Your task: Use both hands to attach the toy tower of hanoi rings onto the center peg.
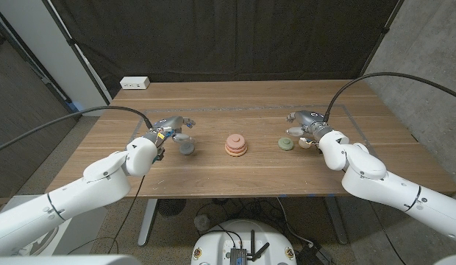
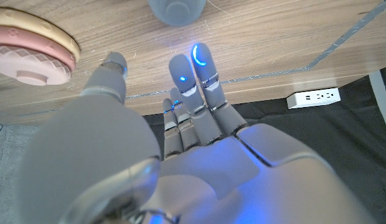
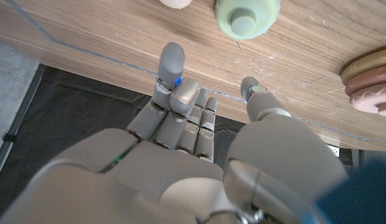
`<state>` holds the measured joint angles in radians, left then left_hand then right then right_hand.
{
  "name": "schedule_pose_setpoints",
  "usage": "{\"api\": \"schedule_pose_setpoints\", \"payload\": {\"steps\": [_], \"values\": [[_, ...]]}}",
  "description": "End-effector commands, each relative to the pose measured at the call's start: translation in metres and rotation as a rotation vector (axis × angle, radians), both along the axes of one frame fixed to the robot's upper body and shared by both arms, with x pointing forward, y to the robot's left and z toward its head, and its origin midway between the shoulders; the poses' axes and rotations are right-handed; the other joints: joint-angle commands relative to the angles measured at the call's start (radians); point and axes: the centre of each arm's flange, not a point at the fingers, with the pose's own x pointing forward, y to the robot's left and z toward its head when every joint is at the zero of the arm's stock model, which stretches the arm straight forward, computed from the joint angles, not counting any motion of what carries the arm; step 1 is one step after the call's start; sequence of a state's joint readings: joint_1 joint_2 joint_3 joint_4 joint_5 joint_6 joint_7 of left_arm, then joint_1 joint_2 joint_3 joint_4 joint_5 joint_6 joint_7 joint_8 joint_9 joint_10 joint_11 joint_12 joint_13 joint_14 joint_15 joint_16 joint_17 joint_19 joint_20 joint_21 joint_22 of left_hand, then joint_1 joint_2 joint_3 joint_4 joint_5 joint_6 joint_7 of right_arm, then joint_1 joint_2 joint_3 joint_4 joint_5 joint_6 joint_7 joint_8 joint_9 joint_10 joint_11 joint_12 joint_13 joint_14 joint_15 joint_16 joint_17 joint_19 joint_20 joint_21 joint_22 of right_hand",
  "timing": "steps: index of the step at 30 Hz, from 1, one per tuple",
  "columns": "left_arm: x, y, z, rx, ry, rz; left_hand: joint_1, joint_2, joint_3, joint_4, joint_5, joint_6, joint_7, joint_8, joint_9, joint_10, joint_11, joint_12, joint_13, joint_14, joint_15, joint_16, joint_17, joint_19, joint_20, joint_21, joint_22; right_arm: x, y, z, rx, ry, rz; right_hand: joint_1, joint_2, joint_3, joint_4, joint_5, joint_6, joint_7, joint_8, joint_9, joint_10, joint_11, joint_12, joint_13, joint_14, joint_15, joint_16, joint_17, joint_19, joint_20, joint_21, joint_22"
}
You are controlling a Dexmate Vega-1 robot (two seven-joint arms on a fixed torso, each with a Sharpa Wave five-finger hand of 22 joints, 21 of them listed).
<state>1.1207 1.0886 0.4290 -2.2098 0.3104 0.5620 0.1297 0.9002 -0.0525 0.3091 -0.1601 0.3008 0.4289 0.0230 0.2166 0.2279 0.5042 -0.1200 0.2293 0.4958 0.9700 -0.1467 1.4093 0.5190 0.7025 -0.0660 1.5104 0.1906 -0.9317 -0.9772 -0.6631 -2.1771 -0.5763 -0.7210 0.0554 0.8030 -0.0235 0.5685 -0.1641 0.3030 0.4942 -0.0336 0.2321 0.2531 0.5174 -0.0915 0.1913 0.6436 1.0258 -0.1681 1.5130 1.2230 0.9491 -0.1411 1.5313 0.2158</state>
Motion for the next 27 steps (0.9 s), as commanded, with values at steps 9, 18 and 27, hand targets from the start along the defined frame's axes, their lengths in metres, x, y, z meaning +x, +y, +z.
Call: {"api": "schedule_pose_setpoints", "payload": {"steps": [9,18,27], "values": [[0.003,0.001,0.005,-0.018,-0.024,-0.016,-0.01,0.0,-0.003,0.002,0.006,0.009,-0.007,-0.001,0.001,0.008,-0.002,0.0,0.004,-0.004,-0.071,0.008,0.0,0.01,-0.138,-0.003,-0.001,-0.008,0.002,-0.002,-0.038,0.064,-0.047,-0.003,-0.004,0.005,-0.002,0.002,-0.057,0.005,-0.02,0.001,-0.062,0.008,-0.011,-0.01,-0.02,-0.048,-0.018,-0.01,-0.016,-0.075,-0.003,0.0],[0.002,0.002,0.007,-0.031,-0.041,-0.013,-0.01,0.001,-0.002,0.002,0.007,0.008,-0.007,-0.002,0.001,0.008,0.0,-0.001,0.004,-0.005,-0.071,0.008,-0.002,0.01,-0.139,-0.004,-0.001,-0.009,0.008,-0.003,-0.069,0.105,-0.051,-0.009,-0.015,0.002,-0.001,-0.001,-0.111,0.008,-0.035,-0.003,-0.106,0.02,-0.011,-0.022,-0.042,-0.048,-0.038,-0.015,-0.034,-0.074,-0.008,-0.002],[0.001,0.003,0.007,-0.043,-0.053,-0.002,-0.011,0.003,-0.001,0.002,0.007,0.009,-0.005,-0.003,0.001,0.009,0.002,-0.001,0.005,-0.005,-0.071,0.01,-0.003,0.01,-0.138,-0.005,-0.001,-0.007,0.014,-0.005,-0.093,0.133,-0.063,-0.023,-0.026,-0.005,0.003,-0.007,-0.173,0.026,-0.045,-0.006,-0.137,0.032,-0.011,-0.033,-0.066,-0.048,-0.062,-0.024,-0.052,-0.073,-0.013,-0.006]]}}
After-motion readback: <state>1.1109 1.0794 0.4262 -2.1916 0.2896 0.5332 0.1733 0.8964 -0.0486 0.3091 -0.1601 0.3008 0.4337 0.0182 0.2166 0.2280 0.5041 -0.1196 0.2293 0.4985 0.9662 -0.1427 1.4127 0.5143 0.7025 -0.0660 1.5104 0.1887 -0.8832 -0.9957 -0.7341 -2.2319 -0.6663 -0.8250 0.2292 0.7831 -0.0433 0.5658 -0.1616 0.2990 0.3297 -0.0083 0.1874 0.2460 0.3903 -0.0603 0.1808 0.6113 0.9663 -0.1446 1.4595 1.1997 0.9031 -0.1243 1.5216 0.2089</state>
